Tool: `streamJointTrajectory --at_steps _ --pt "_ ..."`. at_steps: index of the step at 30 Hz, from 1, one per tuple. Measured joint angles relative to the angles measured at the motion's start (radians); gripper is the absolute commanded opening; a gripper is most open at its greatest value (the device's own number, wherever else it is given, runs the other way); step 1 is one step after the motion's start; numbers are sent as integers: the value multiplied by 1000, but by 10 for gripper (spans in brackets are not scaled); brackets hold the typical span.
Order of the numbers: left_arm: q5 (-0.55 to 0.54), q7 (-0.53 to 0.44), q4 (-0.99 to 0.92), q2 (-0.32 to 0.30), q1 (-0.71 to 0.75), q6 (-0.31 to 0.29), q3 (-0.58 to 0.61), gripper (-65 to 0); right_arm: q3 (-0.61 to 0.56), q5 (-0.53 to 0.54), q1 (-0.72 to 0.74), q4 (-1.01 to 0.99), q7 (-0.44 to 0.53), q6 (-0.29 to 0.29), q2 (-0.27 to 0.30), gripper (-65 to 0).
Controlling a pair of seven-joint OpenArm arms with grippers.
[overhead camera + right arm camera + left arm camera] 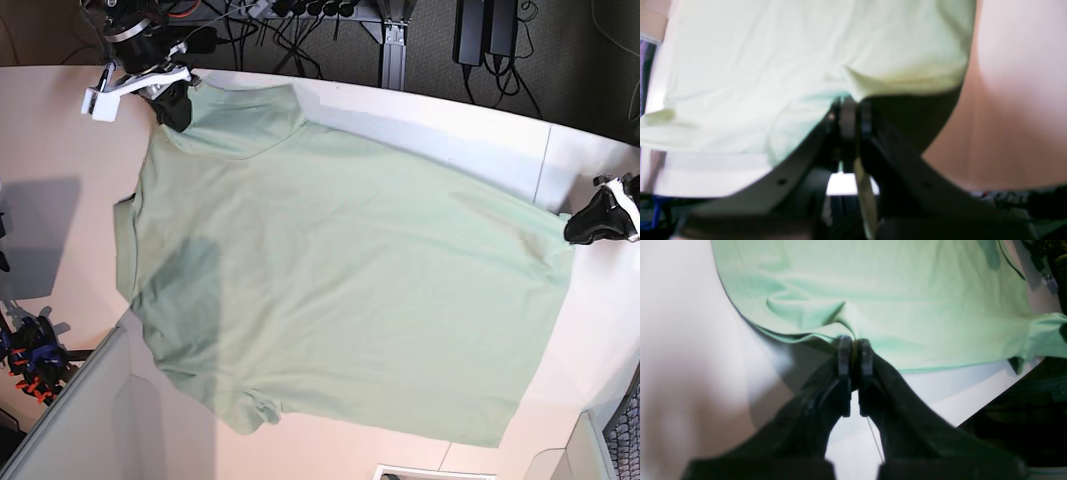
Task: Fold the T-shirt properly
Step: 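Pull the grasped hem corners apart to straighten the shirt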
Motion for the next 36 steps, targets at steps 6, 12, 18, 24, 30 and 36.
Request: streamJointTrajectory --at_steps 6,12,18,24,30,36 --pt "89 -61 -32 9 -70 2 7 -650 0 -37 150 -42 11 8 2 -650" --pt "137 -104 -135 10 -214 -1 97 -650 -25 -78 283 -150 20 10 62 -650" --pt "263 -236 -285 18 -370 -4 264 -650 -78 -114 451 -319 31 14 139 -650" --pt "320 -261 -435 76 -497 -6 283 -650 -193 -218 597 -449 60 14 158 -650" --pt "442 -369 -510 98 -552 -6 315 -650 -260 -310 682 -529 92 15 158 -650" --pt "541 -452 -546 114 -572 -7 363 -421 -288 -356 738 -602 111 15 159 -650"
